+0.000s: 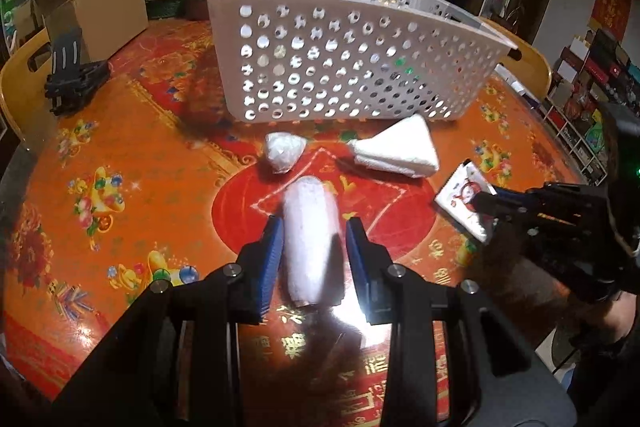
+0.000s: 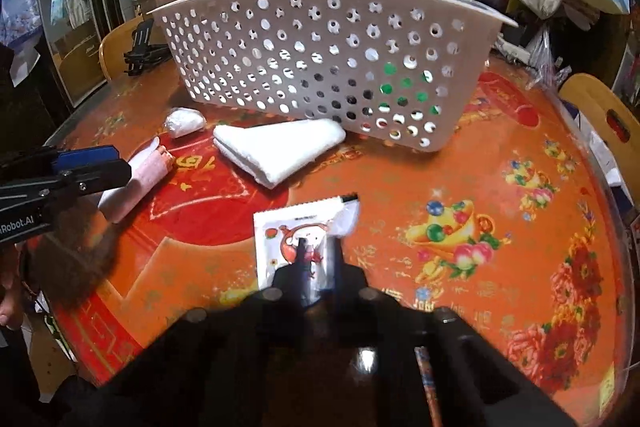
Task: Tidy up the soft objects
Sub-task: 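Grasp the pink-white rolled towel with left gripper while right grasps printed sachet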
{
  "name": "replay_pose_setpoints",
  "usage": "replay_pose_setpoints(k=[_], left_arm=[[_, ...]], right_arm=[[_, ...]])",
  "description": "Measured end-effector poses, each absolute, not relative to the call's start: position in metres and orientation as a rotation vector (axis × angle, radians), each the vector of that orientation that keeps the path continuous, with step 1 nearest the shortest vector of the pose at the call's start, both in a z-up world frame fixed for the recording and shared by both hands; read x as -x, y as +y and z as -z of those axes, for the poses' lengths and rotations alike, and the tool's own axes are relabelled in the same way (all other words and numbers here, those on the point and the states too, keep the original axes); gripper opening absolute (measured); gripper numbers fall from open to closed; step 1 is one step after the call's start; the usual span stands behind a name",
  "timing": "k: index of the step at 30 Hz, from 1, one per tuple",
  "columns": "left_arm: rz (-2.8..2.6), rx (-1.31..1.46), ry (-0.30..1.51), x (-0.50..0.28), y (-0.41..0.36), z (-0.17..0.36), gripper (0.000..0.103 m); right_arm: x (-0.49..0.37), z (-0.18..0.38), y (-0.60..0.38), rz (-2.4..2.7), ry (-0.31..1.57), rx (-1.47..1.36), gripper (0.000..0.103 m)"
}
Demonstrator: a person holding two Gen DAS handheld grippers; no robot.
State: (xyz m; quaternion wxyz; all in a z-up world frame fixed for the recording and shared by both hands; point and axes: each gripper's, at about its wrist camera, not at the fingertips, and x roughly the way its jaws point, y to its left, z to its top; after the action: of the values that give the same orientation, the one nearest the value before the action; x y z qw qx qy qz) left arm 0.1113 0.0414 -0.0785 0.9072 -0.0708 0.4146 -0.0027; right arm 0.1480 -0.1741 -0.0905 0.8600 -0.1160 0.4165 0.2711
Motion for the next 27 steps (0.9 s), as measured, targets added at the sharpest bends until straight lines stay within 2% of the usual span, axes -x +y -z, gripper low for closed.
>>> replay_pose_setpoints(k=[11, 27], left_arm=[[0.008, 0.133, 0.906, -0.121, 0.034, 0.095, 0.030], [0.017, 0.118, 0.802, -0.106, 0.032, 0.074, 0.029]], right_arm=[[-0.147, 0.089, -0.184, -0.589, 0.869, 0.204, 0.006], [-0.127, 0.053, -0.194, -0.607, 0.790, 0.177, 0.006]])
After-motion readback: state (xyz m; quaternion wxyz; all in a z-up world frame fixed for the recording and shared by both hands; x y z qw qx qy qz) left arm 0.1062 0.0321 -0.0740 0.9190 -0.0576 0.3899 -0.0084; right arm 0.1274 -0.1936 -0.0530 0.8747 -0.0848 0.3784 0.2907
